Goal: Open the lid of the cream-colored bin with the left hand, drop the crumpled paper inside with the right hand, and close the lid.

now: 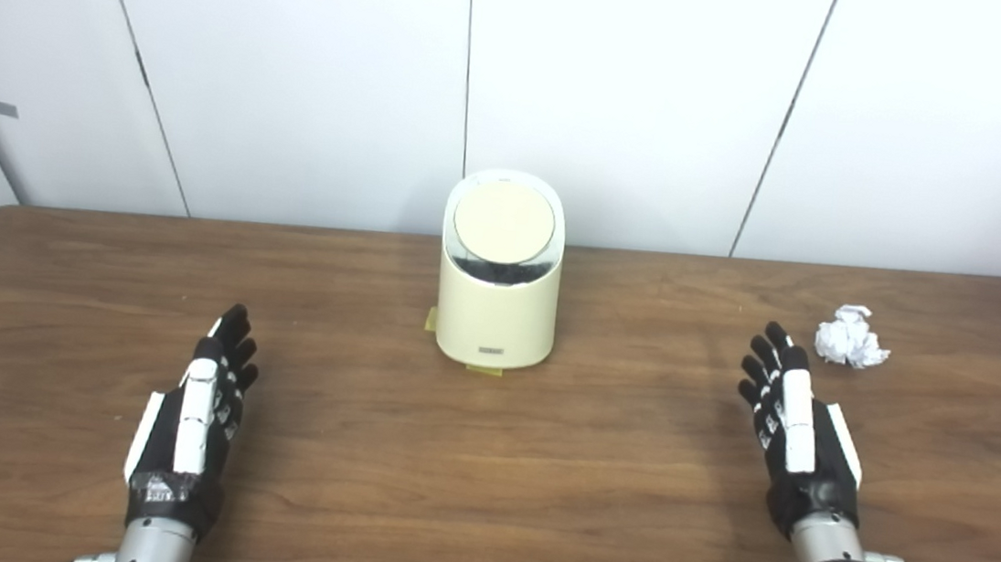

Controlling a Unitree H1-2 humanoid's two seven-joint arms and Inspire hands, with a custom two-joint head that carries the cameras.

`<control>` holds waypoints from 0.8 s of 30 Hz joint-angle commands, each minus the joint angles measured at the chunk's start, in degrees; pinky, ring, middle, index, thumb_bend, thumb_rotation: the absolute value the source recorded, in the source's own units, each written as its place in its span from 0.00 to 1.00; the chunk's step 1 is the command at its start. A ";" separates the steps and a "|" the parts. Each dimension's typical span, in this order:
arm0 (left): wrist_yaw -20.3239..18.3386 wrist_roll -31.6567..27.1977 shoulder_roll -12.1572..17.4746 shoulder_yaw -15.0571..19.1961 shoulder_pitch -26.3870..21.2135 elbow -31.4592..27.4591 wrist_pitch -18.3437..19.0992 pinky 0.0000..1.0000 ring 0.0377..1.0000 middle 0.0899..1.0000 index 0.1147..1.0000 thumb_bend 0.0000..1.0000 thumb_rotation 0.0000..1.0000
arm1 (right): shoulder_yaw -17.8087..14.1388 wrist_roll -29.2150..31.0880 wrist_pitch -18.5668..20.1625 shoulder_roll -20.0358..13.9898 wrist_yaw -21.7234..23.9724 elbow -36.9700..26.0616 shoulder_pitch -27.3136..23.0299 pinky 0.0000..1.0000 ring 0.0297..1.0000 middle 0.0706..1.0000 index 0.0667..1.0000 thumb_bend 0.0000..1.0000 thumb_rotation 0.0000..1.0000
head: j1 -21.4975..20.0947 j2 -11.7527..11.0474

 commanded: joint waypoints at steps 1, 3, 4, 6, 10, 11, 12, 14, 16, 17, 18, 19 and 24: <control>-0.07 0.41 0.65 -0.32 -1.51 -2.14 -0.43 1.00 1.00 1.00 1.00 0.51 0.94 | -0.26 0.50 -1.76 -0.26 0.43 -0.91 -1.56 0.96 0.95 0.96 0.97 0.66 1.00 | -0.04 0.06; 0.03 0.50 0.70 -0.42 -1.55 -2.22 -0.16 1.00 1.00 1.00 1.00 0.51 0.93 | -0.25 0.62 -1.95 -0.35 0.55 -0.73 -1.54 0.97 0.96 0.96 0.97 0.66 1.00 | 0.57 -0.10; 0.08 0.58 0.75 -0.48 -1.55 -2.27 -0.04 1.00 1.00 1.00 1.00 0.51 0.93 | -0.24 0.65 -1.91 -0.35 0.56 -0.75 -1.53 0.96 0.95 0.96 0.97 0.66 1.00 | 0.57 -0.10; 0.08 0.84 0.92 -0.60 -1.63 -2.27 -0.06 1.00 1.00 1.00 1.00 0.52 0.93 | -0.34 0.98 -1.85 -0.24 0.60 -0.75 -1.56 0.96 0.95 0.96 0.97 0.65 1.00 | 0.78 -0.17; 0.05 1.08 1.13 -0.81 -1.70 -2.35 -0.05 1.00 1.00 1.00 1.00 0.52 0.94 | -0.39 1.26 -2.01 -0.28 0.53 -0.31 -1.57 0.97 0.95 0.96 0.97 0.65 1.00 | 1.00 -0.47; -0.03 1.03 1.18 -0.87 -1.73 -2.40 -0.05 1.00 1.00 1.00 1.00 0.52 0.93 | -0.40 1.32 -2.08 -0.30 0.54 -0.19 -1.59 0.97 0.95 0.96 0.97 0.65 1.00 | 1.06 -0.61; -0.08 1.10 1.27 -0.98 -1.78 -2.58 0.12 1.00 1.00 1.00 1.00 0.52 0.93 | -0.35 1.35 -2.24 -0.40 0.67 -0.08 -1.57 0.97 0.95 0.96 0.97 0.65 1.00 | 1.16 -0.74; -0.07 1.17 1.56 -1.20 -2.47 -3.22 1.26 1.00 1.00 1.00 1.00 0.55 0.86 | -0.21 1.16 -2.42 -0.72 0.86 0.05 -1.44 0.97 0.95 0.96 0.97 0.66 1.00 | 1.71 -0.84; 0.80 1.56 1.35 -1.15 -3.58 -4.26 3.04 1.00 1.00 1.00 1.00 0.59 0.70 | -0.13 0.92 -2.24 -0.93 0.86 -0.06 -1.32 0.96 0.95 0.96 0.97 0.66 1.00 | 2.10 -1.09; 2.11 2.58 0.89 -1.10 -4.57 -5.28 4.85 1.00 1.00 1.00 1.00 0.62 0.58 | -0.15 0.93 -2.27 -1.08 0.94 0.00 -1.26 0.95 0.95 0.96 0.97 0.67 1.00 | 2.41 -1.38; 3.07 3.32 0.56 -1.09 -5.20 -6.01 6.17 1.00 1.00 0.99 1.00 0.69 0.51 | -0.18 0.98 -2.30 -1.19 1.01 0.06 -1.21 0.95 0.95 0.96 0.97 0.66 1.00 | 2.48 -1.44; 3.93 3.64 0.26 -0.97 -6.43 -6.82 7.80 1.00 0.99 0.98 0.99 0.73 0.47 | -0.21 1.17 -2.22 -1.30 1.14 0.04 -1.15 0.95 0.95 0.96 0.97 0.66 1.00 | 2.85 -1.76; 5.41 2.49 -0.17 -0.36 -12.75 -8.93 13.16 1.00 0.99 0.98 0.99 0.80 0.35 | -0.15 1.08 -2.30 -1.74 1.49 0.15 -0.78 0.94 0.95 0.96 0.97 0.65 1.00 | 3.67 -2.38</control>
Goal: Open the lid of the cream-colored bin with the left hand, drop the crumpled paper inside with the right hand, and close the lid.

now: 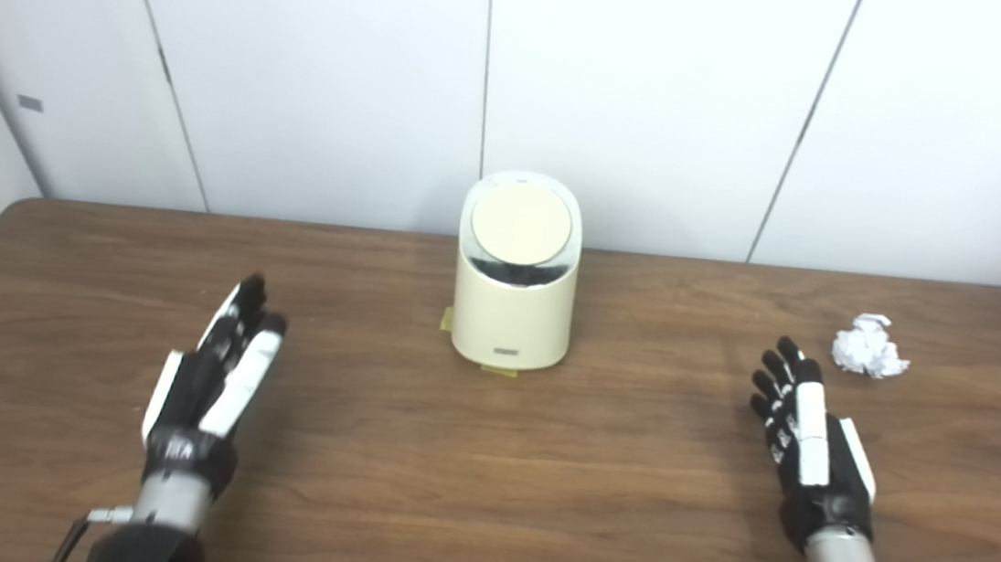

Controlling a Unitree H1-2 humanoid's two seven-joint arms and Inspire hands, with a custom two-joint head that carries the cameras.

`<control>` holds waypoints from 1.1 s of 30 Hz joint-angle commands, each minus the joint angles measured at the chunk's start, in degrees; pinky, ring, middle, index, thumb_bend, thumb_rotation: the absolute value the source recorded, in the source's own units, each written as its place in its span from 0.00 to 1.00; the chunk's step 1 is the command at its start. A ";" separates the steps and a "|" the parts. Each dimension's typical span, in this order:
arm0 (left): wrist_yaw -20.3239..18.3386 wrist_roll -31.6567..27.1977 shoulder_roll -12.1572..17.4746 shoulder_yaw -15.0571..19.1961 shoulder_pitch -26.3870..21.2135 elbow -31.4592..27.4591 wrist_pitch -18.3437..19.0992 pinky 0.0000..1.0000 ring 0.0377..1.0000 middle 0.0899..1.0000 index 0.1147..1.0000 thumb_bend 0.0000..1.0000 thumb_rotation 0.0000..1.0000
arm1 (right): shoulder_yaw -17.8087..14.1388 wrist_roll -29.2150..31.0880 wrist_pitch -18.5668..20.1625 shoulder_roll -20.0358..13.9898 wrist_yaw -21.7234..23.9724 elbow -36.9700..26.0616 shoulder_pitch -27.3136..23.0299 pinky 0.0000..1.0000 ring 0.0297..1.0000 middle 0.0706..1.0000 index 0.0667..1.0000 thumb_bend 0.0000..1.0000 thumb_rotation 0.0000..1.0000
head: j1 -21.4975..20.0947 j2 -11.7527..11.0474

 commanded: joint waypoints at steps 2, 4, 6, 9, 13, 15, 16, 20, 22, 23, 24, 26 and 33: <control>0.16 0.56 1.11 -0.34 -6.46 -2.28 2.24 1.00 0.98 0.97 0.99 0.79 0.31 | 0.00 -0.17 -2.13 -0.99 0.88 -1.40 -0.82 0.94 0.94 0.96 0.98 0.65 1.00 | 0.25 -0.12; 0.13 3.39 2.49 -1.55 -9.28 -1.89 3.69 1.00 0.97 0.96 0.98 0.80 0.29 | 0.07 -0.28 -2.07 -1.04 1.10 -1.40 -0.72 0.94 0.94 0.96 0.98 0.65 1.00 | 0.38 -0.13; 0.46 8.61 4.30 -3.72 -12.09 -1.20 5.23 0.97 0.95 0.94 0.95 0.82 0.30 | 0.14 -0.40 -1.84 -1.03 1.21 -1.46 -0.69 0.93 0.94 0.96 0.99 0.65 1.00 | 0.47 -0.05; -0.80 12.35 6.35 -5.98 -16.34 0.94 6.31 0.93 0.92 0.92 0.93 0.86 0.29 | 0.44 -0.91 -2.06 -1.11 1.29 -1.46 -0.65 0.92 0.93 0.95 0.98 0.64 1.00 | 0.68 0.10; -3.11 15.16 8.01 -8.34 -21.84 6.67 6.47 0.89 0.91 0.90 0.90 0.89 0.24 | 0.77 -1.42 -2.48 -1.08 1.44 -1.57 -0.68 0.91 0.92 0.94 0.97 0.64 1.00 | 0.58 0.15; -4.20 16.44 8.74 -9.53 -23.89 8.97 6.46 0.88 0.91 0.90 0.90 0.88 0.19 | 0.75 -1.34 -2.38 -0.99 1.42 -1.60 -0.80 0.91 0.91 0.94 0.96 0.64 1.00 | 0.52 0.31; -4.64 17.37 8.94 -10.33 -25.36 10.66 6.46 0.87 0.91 0.90 0.90 0.88 0.19 | 0.73 -1.22 -2.33 -1.05 1.51 -1.60 -0.91 0.91 0.91 0.94 0.96 0.64 1.00 | 0.75 0.36; -5.51 21.49 9.57 -13.41 -29.75 15.74 6.28 0.85 0.89 0.88 0.88 0.92 0.12 | 0.40 -0.72 -1.98 -0.91 1.48 -1.67 -1.09 0.91 0.92 0.94 0.96 0.64 1.00 | 0.86 0.22; -5.76 24.45 10.20 -15.74 -31.87 18.27 5.78 0.84 0.88 0.88 0.88 0.92 0.10 | 0.30 -0.54 -2.10 -0.78 1.47 -1.61 -1.05 0.90 0.91 0.94 0.95 0.64 1.00 | 0.77 0.16; -5.87 25.64 10.39 -16.88 -32.97 19.67 5.41 0.84 0.88 0.88 0.89 0.91 0.10 | 0.32 -0.56 -2.26 -0.79 1.50 -1.44 -0.98 0.91 0.92 0.94 0.96 0.64 1.00 | 0.63 0.11; -5.97 26.30 10.46 -17.47 -33.60 20.53 5.15 0.83 0.88 0.88 0.89 0.91 0.09 | 0.35 -0.60 -2.36 -0.81 1.51 -1.33 -0.94 0.91 0.92 0.94 0.96 0.65 1.00 | 0.56 0.10; -6.18 26.73 10.06 -17.93 -34.92 22.28 4.55 0.82 0.87 0.88 0.89 0.92 0.09 | 0.37 -0.66 -2.37 -0.72 1.41 -1.06 -0.88 0.92 0.92 0.94 0.96 0.65 1.00 | 0.20 0.09; -7.42 28.79 8.43 -20.57 -39.62 28.29 2.87 0.78 0.86 0.89 0.89 0.92 0.08 | 0.38 -1.09 -2.27 0.05 0.70 -0.57 -0.79 0.95 0.93 0.95 0.98 0.64 1.00 | -0.46 0.27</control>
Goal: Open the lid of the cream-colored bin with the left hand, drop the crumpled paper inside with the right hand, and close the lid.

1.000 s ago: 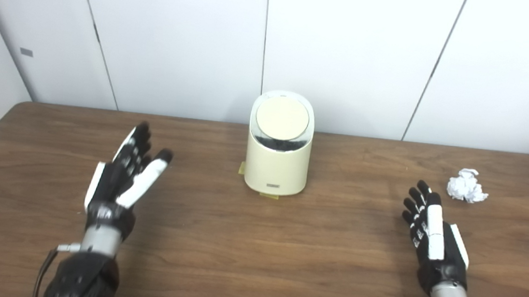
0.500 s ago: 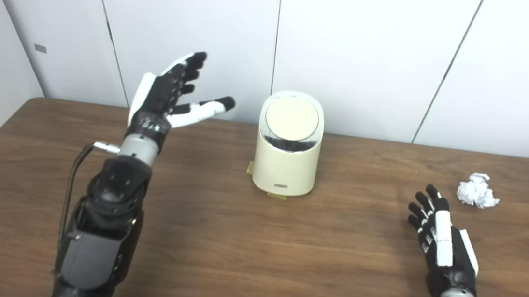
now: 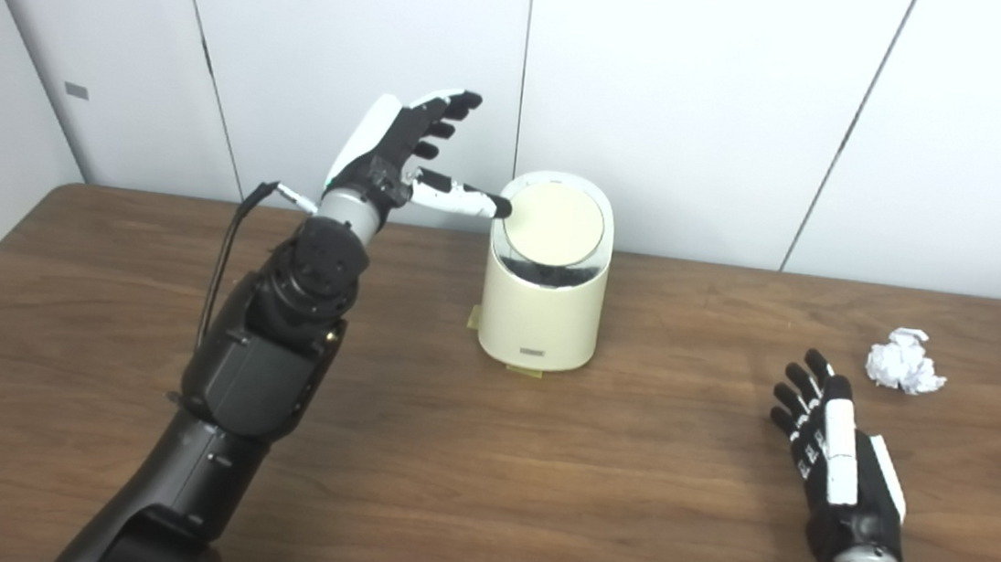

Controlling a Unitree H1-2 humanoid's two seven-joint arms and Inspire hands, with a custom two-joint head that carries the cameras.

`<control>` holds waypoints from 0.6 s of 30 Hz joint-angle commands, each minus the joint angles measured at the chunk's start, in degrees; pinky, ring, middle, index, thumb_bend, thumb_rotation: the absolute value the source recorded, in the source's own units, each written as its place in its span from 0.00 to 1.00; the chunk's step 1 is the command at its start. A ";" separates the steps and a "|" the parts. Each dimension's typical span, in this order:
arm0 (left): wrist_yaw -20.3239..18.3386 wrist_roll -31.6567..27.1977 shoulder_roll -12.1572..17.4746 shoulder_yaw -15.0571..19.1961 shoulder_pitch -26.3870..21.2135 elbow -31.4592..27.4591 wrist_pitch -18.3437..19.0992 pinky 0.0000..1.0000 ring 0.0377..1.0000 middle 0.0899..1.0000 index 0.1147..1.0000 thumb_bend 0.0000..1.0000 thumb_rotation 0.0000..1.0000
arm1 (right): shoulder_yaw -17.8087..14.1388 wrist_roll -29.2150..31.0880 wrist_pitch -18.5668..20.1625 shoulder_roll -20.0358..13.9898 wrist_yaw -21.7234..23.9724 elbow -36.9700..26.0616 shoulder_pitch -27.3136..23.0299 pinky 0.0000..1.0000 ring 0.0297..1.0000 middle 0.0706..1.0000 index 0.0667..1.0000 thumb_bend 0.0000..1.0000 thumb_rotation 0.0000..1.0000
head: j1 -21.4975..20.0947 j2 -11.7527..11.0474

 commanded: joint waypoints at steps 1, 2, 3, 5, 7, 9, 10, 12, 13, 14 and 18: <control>0.09 1.76 -0.19 -0.55 -5.24 0.82 -2.45 0.78 0.87 0.89 0.89 0.92 0.08 | 0.01 -0.03 -1.50 0.21 -0.13 -0.81 -1.00 0.96 0.93 0.95 0.98 0.63 1.00 | 0.02 0.03; 0.01 2.30 -0.19 -1.27 -5.86 1.54 -2.65 0.78 0.87 0.89 0.89 0.92 0.08 | 0.01 0.03 -1.38 0.44 -0.24 -0.94 -0.97 0.96 0.93 0.95 0.98 0.63 1.00 | -0.03 0.05; -0.07 2.90 -0.16 -1.96 -6.43 2.14 -2.75 0.77 0.87 0.89 0.89 0.91 0.07 | 0.04 0.05 -1.38 0.60 -0.30 -1.03 -0.95 0.96 0.93 0.95 0.97 0.63 1.00 | -0.09 0.07; -0.25 3.96 -0.03 -2.96 -7.27 3.04 -2.96 0.76 0.87 0.89 0.89 0.91 0.07 | 0.16 0.04 -1.36 0.89 -0.38 -1.20 -0.91 0.97 0.93 0.95 0.97 0.62 1.00 | -0.24 0.09; -0.73 5.04 0.26 -4.16 -8.53 4.09 -3.71 0.74 0.86 0.88 0.89 0.91 0.04 | 0.17 0.32 -1.44 1.34 -0.45 -1.35 -0.90 0.98 0.94 0.95 0.97 0.62 1.00 | -0.58 0.23; -1.52 6.58 0.72 -5.41 -9.69 4.51 -4.14 0.74 0.86 0.88 0.90 0.90 0.01 | 0.30 -0.12 -1.69 1.51 -0.63 -1.40 -0.83 0.97 0.94 0.95 0.97 0.61 1.00 | -0.65 0.25; -1.86 7.39 1.01 -5.96 -10.12 4.59 -4.37 0.76 0.87 0.88 0.89 0.90 0.01 | 0.38 -0.47 -1.72 1.55 -0.75 -1.36 -0.81 0.97 0.93 0.95 0.97 0.61 1.00 | -0.53 0.27; -2.40 8.67 1.41 -6.88 -10.96 5.02 -4.89 0.79 0.90 0.89 0.89 0.89 0.01 | 0.34 -0.68 -1.84 1.68 -0.93 -1.10 -0.87 0.97 0.93 0.95 0.97 0.61 1.00 | -0.43 0.44; -2.62 9.20 1.49 -7.27 -11.47 5.50 -5.26 0.79 0.90 0.89 0.88 0.88 0.00 | 0.28 -0.67 -1.90 1.77 -1.04 -0.90 -0.97 0.97 0.93 0.95 0.97 0.61 1.00 | -0.32 0.40; -2.77 9.55 1.52 -7.48 -11.80 5.86 -5.55 0.78 0.90 0.89 0.88 0.89 0.00 | 0.27 -0.65 -1.95 1.83 -1.14 -0.75 -1.05 0.97 0.93 0.95 0.97 0.61 1.00 | -0.28 0.43; -3.47 10.31 0.77 -7.90 -13.18 8.28 -6.71 0.79 0.91 0.89 0.87 0.88 0.00 | 0.32 -0.37 -3.27 1.93 -1.11 0.11 -1.18 0.97 0.93 0.95 0.97 0.61 1.00 | -0.30 0.54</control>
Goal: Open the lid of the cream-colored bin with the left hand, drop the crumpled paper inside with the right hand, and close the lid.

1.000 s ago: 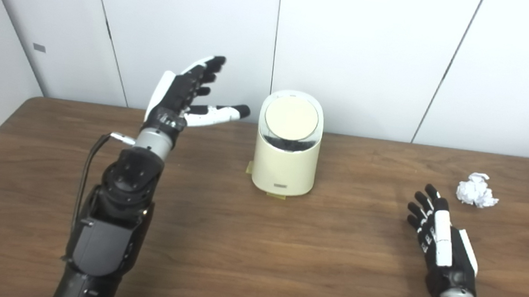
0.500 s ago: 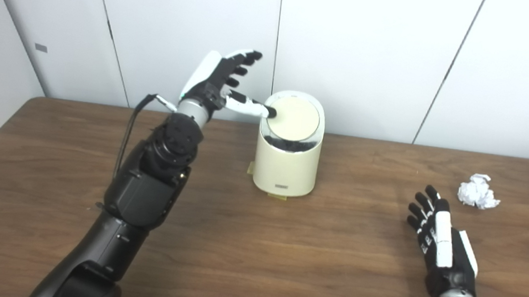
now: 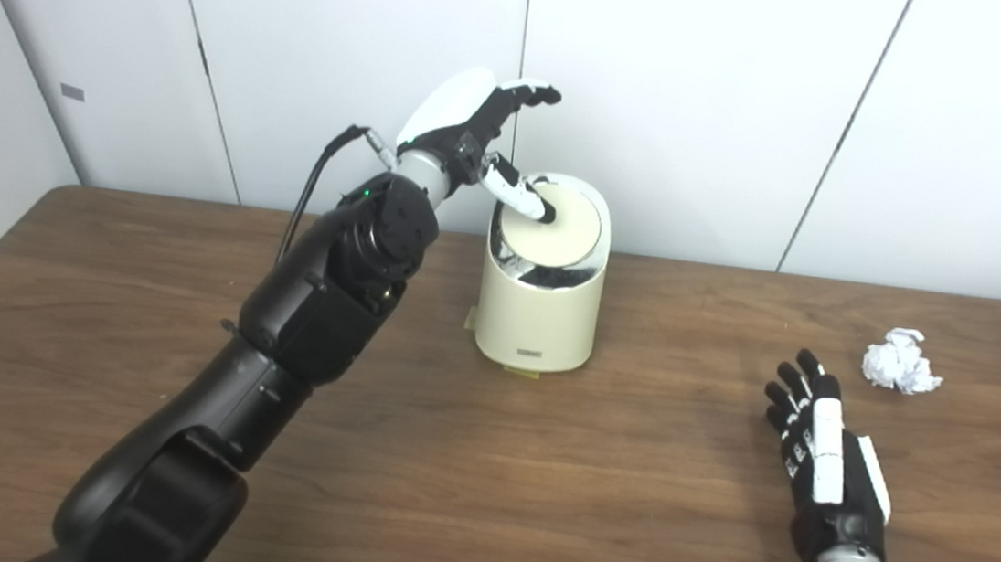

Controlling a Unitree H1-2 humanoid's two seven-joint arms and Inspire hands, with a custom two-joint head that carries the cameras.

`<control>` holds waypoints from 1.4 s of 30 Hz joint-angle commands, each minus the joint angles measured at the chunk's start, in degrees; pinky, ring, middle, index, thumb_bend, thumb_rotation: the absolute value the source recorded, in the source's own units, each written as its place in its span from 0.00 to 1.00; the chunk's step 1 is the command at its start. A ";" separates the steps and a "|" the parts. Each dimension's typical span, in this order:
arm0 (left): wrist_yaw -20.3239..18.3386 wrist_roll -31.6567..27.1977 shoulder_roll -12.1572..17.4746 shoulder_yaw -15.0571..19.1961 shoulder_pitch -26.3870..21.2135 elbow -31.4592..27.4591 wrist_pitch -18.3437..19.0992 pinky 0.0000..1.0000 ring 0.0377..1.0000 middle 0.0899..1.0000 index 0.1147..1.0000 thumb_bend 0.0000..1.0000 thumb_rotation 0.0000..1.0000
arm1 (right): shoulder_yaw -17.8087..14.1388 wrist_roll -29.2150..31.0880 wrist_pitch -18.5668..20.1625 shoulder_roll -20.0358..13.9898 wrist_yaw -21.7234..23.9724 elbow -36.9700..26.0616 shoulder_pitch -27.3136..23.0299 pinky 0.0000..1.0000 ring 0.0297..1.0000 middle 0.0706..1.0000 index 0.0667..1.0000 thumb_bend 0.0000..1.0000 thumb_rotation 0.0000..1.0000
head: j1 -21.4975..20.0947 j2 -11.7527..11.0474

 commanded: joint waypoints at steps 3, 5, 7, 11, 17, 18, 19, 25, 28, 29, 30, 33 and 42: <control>0.48 2.81 0.55 -0.85 -4.86 1.36 -3.20 0.79 0.91 0.89 0.87 0.88 0.00 | 0.02 0.48 -2.43 0.18 0.30 -0.21 -1.10 0.99 0.94 0.96 0.98 0.61 1.00 | -0.27 0.21; 0.22 4.31 1.05 -1.86 -5.22 2.01 -4.28 0.78 0.90 0.89 0.88 0.88 0.00 | -0.11 0.66 -2.61 0.23 0.20 -0.14 -1.08 1.00 0.94 0.96 0.98 0.62 1.00 | -0.04 0.17; 0.07 6.47 1.82 -3.35 -5.60 2.62 -5.77 0.77 0.89 0.89 0.88 0.88 0.00 | -0.38 0.94 -3.09 0.29 0.07 0.25 -1.13 1.00 0.94 0.96 0.98 0.63 1.00 | 0.07 0.23; 0.09 10.04 3.02 -5.59 -6.04 3.81 -8.81 0.84 0.90 0.90 0.90 0.91 0.00 | -0.52 1.08 -3.85 0.36 -0.12 0.88 -1.13 1.00 0.95 0.96 0.98 0.64 1.00 | -0.01 0.21; 0.98 16.95 3.95 -9.49 -6.96 7.04 -12.60 0.86 0.91 0.91 0.90 0.93 0.00 | -0.26 1.02 -4.26 0.52 -0.14 0.75 -1.09 1.00 0.94 0.96 0.98 0.64 1.00 | -0.34 0.18; 1.01 17.83 3.88 -9.91 -6.96 7.40 -12.92 0.86 0.90 0.90 0.90 0.93 0.00 | -0.29 1.02 -4.14 0.61 -0.26 0.58 -1.10 1.00 0.95 0.96 0.98 0.64 1.00 | -0.51 0.23; 1.16 18.67 3.80 -10.31 -6.94 7.74 -13.21 0.85 0.90 0.90 0.91 0.93 0.00 | -0.34 0.98 -4.18 0.70 -0.39 0.51 -1.10 1.00 0.94 0.96 0.98 0.64 0.99 | -0.66 0.34; 2.35 25.38 4.06 -14.80 -7.33 10.07 -17.33 0.88 0.93 0.91 0.92 0.95 0.00 | -0.14 0.75 -4.12 0.59 -0.20 -0.08 -1.01 1.00 0.94 0.96 0.98 0.65 0.99 | -0.70 0.65; 2.07 28.87 4.12 -17.16 -7.53 10.67 -18.48 0.93 0.94 0.91 0.94 0.94 0.00 | -0.24 0.96 -3.82 0.82 -0.35 -0.63 -0.95 1.00 0.94 0.96 0.98 0.66 0.99 | -0.69 0.83; 1.87 29.59 4.09 -17.53 -7.55 10.75 -18.63 0.93 0.95 0.92 0.95 0.94 0.00 | -0.23 0.94 -3.82 0.81 -0.36 -0.68 -0.95 1.00 0.94 0.95 0.98 0.66 1.00 | -0.72 0.85; 1.46 30.26 3.93 -18.02 -7.51 10.81 -18.71 0.94 0.95 0.92 0.95 0.94 0.00 | -0.30 1.00 -4.03 0.73 -0.31 -0.38 -1.01 1.00 0.94 0.95 0.98 0.66 1.00 | -0.84 0.88; 1.13 31.42 3.44 -18.71 -7.14 11.14 -19.02 0.96 0.97 0.94 0.96 0.96 0.00 | -0.38 1.20 -4.05 0.71 -0.22 -0.31 -1.04 1.00 0.94 0.96 0.99 0.66 1.00 | -1.03 1.05; 2.31 33.12 2.27 -20.31 -4.51 11.90 -20.49 0.93 0.95 0.93 0.95 0.97 0.00 | -0.44 0.89 -3.52 0.79 -0.59 -1.43 -0.43 1.00 0.94 0.96 0.99 0.65 1.00 | -1.54 1.34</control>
